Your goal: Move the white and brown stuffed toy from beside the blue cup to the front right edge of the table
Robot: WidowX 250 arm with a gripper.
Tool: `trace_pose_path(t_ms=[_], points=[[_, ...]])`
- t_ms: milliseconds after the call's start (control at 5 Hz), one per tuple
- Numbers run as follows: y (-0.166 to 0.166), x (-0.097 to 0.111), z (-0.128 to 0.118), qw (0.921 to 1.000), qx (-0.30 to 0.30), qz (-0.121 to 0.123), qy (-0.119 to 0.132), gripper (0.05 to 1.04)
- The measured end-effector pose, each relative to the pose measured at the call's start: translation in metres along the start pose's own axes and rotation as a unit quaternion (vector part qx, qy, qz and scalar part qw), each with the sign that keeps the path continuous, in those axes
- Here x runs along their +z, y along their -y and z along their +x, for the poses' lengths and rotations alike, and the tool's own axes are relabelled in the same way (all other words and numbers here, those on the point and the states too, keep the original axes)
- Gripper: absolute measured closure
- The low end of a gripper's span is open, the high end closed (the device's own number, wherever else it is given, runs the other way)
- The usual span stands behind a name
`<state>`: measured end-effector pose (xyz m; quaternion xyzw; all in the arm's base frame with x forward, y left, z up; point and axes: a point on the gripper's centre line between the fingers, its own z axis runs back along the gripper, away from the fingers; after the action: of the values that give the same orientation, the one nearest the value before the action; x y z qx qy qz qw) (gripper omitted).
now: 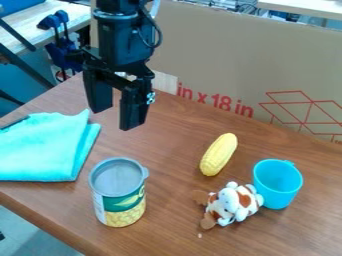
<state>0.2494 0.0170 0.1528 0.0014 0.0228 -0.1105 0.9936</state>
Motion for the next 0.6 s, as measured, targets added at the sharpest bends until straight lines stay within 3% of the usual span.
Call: trace_pose_path(t_ms=[200,400,600], points=[[0.003,-0.007,0.001,0.9999,-0.005,-0.004,-0.012,0.083],[0.031,-0.019,0.030,0.9964,-0.084,0.003,-0.011,0.083],[0.073,-0.030,0.051,0.9870,-0.160,0.012,-0.008,0.083]])
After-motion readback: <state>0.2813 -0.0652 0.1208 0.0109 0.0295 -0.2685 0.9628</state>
